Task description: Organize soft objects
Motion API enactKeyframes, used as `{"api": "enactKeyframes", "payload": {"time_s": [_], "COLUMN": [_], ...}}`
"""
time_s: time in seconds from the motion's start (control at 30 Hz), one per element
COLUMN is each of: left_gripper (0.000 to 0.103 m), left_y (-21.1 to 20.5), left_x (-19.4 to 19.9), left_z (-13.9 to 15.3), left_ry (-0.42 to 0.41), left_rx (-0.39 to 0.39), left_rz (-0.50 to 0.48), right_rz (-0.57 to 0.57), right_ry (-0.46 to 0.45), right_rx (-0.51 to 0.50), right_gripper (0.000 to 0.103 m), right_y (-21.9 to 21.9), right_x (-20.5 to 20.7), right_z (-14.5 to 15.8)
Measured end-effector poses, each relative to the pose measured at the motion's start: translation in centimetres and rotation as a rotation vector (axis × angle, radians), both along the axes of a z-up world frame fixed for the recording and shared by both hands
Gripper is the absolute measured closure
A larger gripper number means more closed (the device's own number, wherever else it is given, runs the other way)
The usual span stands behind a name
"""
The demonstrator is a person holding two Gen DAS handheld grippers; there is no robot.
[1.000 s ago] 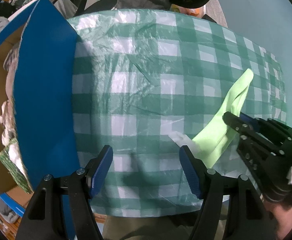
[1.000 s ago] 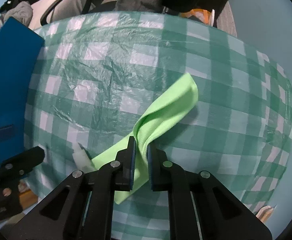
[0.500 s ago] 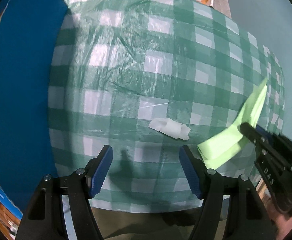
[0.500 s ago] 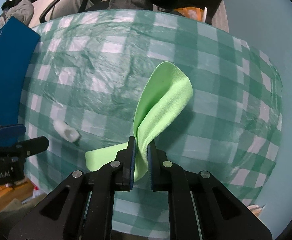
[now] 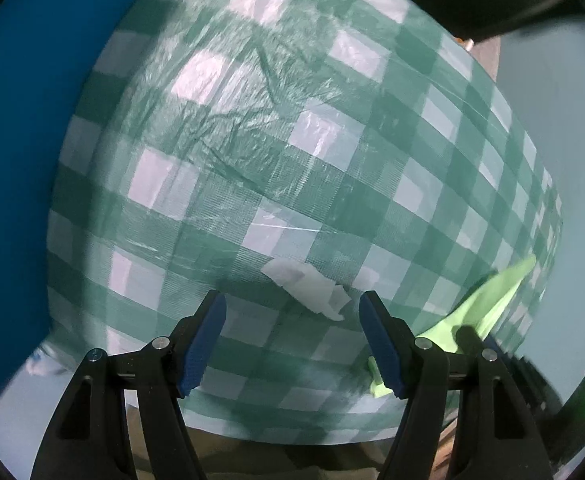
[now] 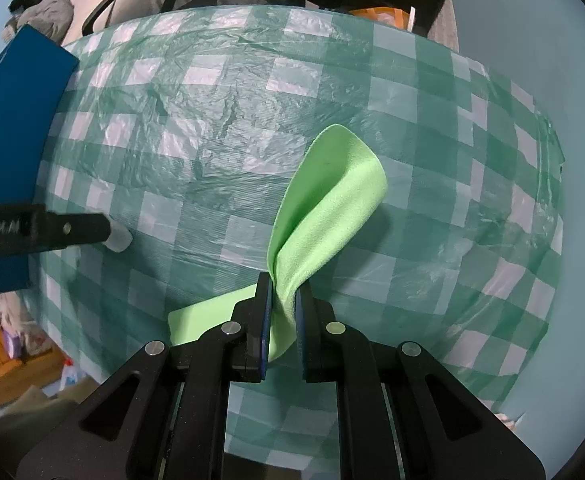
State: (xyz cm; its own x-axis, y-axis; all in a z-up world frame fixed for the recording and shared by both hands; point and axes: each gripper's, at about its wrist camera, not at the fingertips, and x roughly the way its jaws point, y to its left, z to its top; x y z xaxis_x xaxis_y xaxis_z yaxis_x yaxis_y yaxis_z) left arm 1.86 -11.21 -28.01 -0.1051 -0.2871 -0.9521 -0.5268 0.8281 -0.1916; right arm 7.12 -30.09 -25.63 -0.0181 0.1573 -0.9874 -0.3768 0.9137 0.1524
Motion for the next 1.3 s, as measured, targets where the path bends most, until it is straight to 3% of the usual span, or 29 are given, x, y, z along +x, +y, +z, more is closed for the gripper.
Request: {"api": "enactKeyframes", "payload": {"time_s": [0.37,0.5,0.67,1.0,1.3], "left_gripper": [0.034,0.049,0.08,0.086,0.086], "left_y": [0.1,0.7,0.1,-0.6,0.1], "left_x": [0.0,1.1,1.8,2.2,1.8], "left_z": [-1.0,-0.2,0.0,1.4,4.4], "left_ry": [0.018,0.029,0.022,-0.019,-0.084], "left_rx": [-0.024,-0.002,-0.004,0.002,0.062], "left_rz": [0.076,0.068,0.036,-0.041,-0.155], "right_rz": [0.049,0.053,0.045,0.039,0.041], "right_ry": [0.005,0.005,0.006,-0.018,-0.052], "right_rx": [0.015,0.017,0.019,0.032,0.053], "right_gripper": [0.094,0.094,0.094,0.094,0.094], "right_y": [0.6,0.8,0.7,0.4,0.4], "right_x": [-0.5,-0.7,-0.6,-0.6,-0.7], "right_z": [-0.6,-0.7,-0.8,0.2,2.5]}}
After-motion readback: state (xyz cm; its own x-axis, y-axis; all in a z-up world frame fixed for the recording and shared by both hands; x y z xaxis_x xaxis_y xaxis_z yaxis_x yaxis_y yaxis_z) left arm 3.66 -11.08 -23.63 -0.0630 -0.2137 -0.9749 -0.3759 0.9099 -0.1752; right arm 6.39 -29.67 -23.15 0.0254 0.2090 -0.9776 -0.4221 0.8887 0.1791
